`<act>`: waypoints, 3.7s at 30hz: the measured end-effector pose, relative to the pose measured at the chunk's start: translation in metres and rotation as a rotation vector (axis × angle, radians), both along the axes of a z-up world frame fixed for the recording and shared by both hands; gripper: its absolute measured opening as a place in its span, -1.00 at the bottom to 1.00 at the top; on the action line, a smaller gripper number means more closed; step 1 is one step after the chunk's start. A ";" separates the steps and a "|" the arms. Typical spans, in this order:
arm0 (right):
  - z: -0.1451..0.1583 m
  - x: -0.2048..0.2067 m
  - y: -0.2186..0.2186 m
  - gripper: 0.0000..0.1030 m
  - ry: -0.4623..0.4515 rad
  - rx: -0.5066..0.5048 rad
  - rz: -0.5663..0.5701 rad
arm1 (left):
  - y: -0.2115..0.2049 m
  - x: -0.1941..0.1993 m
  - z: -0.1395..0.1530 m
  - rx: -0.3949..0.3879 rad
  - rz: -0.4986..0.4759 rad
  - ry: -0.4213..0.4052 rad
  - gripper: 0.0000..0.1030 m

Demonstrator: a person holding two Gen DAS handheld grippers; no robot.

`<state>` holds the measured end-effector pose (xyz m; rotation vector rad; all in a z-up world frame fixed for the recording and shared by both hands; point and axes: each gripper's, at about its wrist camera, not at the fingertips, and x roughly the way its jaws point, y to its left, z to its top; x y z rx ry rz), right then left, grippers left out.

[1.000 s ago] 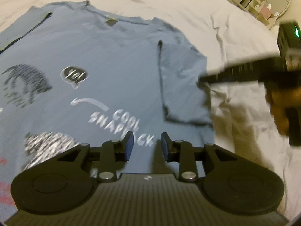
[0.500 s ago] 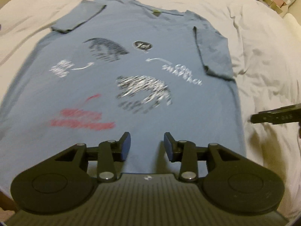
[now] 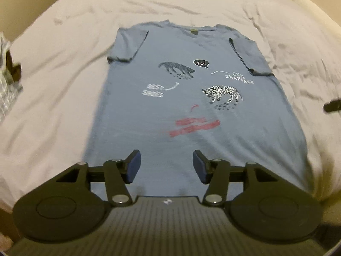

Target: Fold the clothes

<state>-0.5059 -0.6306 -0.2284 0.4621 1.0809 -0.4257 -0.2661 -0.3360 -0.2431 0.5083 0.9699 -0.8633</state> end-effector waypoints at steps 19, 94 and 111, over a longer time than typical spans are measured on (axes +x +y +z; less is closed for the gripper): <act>0.025 -0.032 0.088 0.52 -0.002 -0.142 0.203 | 0.059 -0.079 0.017 0.246 -0.396 -0.281 0.97; -0.106 0.052 0.325 0.50 0.061 -0.606 0.552 | 0.119 -0.055 -0.124 0.217 -1.167 -0.721 -0.83; -0.165 0.053 0.310 0.06 0.170 -0.844 0.555 | 0.100 -0.022 -0.088 0.155 -0.974 -0.562 -0.85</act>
